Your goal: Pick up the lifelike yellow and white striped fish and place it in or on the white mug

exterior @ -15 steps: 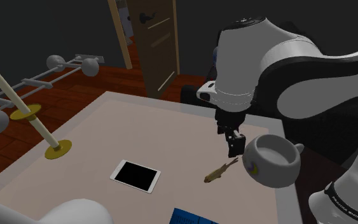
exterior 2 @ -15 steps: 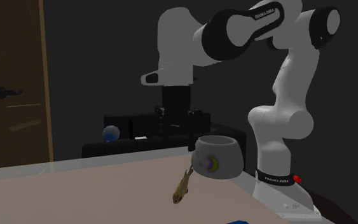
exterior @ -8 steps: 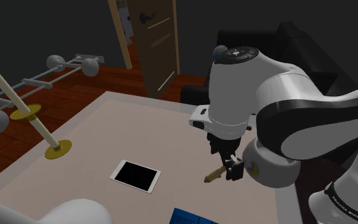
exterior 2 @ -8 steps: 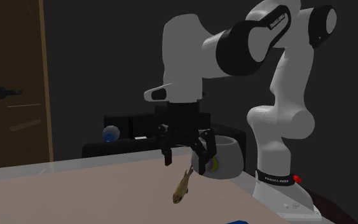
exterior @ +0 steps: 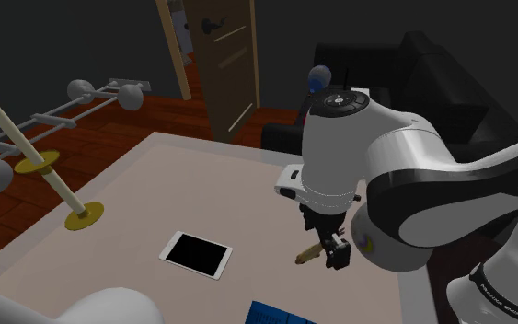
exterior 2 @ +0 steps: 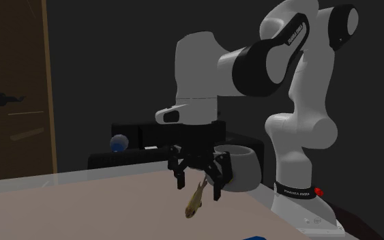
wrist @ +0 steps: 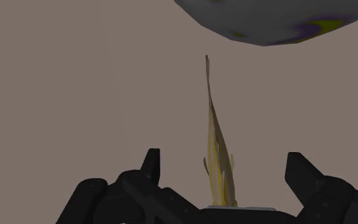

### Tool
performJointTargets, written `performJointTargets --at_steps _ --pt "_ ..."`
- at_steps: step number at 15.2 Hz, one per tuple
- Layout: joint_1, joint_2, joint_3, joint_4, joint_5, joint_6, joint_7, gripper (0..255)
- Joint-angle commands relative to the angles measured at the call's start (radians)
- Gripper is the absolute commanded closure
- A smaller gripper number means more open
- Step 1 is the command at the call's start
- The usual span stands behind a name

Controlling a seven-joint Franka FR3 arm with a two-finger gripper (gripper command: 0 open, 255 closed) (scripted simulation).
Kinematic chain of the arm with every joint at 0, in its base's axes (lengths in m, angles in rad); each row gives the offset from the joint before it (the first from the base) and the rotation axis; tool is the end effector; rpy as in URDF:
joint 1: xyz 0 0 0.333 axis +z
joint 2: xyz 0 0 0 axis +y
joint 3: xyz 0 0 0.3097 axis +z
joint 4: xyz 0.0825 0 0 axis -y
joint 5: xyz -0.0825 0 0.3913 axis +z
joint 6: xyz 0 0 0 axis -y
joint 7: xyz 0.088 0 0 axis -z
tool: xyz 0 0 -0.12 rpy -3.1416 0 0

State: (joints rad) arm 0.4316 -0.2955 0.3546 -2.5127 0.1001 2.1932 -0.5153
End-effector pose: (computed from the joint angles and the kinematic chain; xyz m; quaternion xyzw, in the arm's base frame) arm 0.3080 0.3093 0.3534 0.8179 0.5749 -0.0176 0.0129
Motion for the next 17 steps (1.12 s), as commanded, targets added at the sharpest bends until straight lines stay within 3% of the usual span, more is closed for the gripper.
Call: performJointTargets --at_steps 1,4,5,14,17 --pt "0.0 0.0 0.0 -0.001 0.0 0.001 0.0 0" --pt "0.0 0.0 0.0 0.0 0.0 0.001 0.0 0" --pt "0.0 0.0 0.0 0.0 0.0 0.001 0.0 255" --pt "0.0 0.0 0.0 -0.001 0.0 0.001 0.0 255" --pt "0.001 -0.023 -0.006 0.022 0.004 -0.045 -0.005 255"
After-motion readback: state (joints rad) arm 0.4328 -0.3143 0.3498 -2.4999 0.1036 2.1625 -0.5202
